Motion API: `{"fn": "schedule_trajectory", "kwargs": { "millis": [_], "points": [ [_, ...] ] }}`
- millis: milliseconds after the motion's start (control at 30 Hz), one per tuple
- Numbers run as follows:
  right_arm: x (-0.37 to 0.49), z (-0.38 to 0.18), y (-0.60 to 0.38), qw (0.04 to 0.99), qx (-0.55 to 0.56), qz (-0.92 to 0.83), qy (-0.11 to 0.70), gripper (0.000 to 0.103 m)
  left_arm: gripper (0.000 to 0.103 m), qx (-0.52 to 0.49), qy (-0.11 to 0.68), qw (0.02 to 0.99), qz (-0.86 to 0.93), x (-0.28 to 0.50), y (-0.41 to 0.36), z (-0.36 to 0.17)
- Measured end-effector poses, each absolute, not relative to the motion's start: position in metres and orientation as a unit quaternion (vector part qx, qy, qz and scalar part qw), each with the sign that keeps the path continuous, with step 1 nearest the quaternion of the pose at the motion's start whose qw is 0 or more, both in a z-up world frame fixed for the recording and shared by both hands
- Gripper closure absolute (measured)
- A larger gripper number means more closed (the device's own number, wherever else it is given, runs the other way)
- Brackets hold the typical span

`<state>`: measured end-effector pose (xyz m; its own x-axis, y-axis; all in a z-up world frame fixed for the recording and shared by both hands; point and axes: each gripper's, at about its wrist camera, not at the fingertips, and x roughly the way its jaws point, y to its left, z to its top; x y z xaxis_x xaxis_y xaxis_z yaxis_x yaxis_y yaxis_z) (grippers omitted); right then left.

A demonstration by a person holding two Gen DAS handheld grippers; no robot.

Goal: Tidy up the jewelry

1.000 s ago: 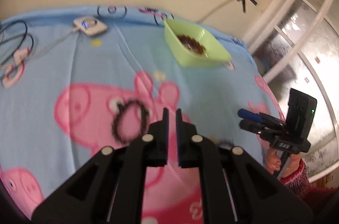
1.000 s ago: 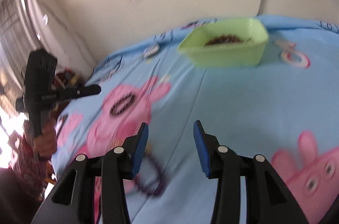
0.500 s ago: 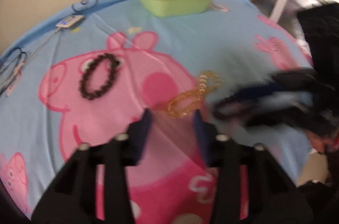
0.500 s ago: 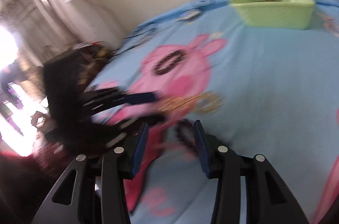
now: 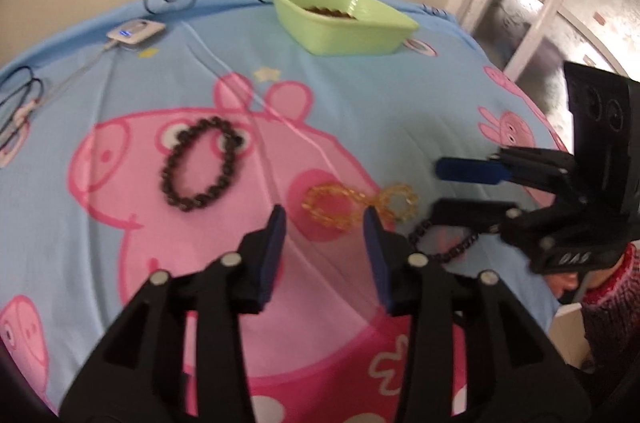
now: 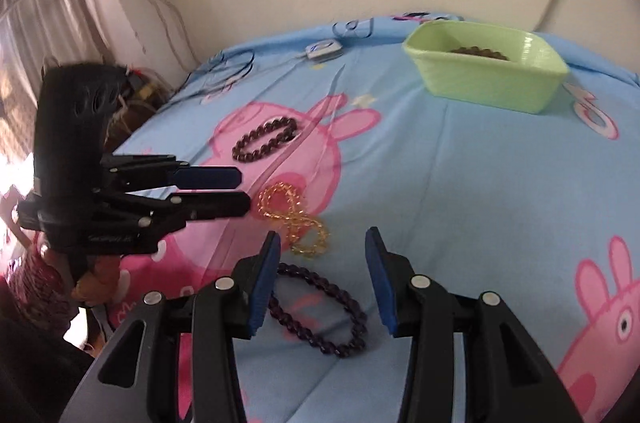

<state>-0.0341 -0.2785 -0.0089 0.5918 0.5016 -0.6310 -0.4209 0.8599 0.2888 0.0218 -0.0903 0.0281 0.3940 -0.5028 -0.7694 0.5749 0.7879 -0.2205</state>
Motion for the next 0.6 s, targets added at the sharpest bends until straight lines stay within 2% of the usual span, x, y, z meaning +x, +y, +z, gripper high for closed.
{"fn": "schedule_trajectory", "kwargs": {
  "millis": [133,167,200,233,433,600],
  "points": [
    [-0.025,-0.018,-0.261,0.887,0.022,0.261,0.379,0.081,0.067,0.013,0.463,0.823,-0.328,0.033,-0.095,0.018],
    [-0.026,-0.019,-0.259,0.888,0.017,0.264,0.376,0.087,0.083,0.002,0.466,0.818,-0.337,0.035,-0.097,0.016],
    [-0.025,-0.019,-0.255,0.886,0.011,0.27,0.376,0.097,0.095,-0.004,0.471,0.814,-0.34,0.037,-0.097,0.015],
    [-0.024,-0.019,-0.253,0.885,0.007,0.273,0.377,0.103,0.096,-0.02,0.48,0.806,-0.347,0.041,-0.097,0.012],
    [-0.026,-0.003,-0.26,0.899,0.018,0.273,0.341,0.103,0.096,-0.077,0.492,0.789,-0.361,0.056,-0.093,0.019],
    [-0.01,0.029,-0.277,0.915,0.026,0.263,0.306,0.103,0.096,-0.091,0.475,0.79,-0.378,0.074,-0.103,0.047]
  ]
}}
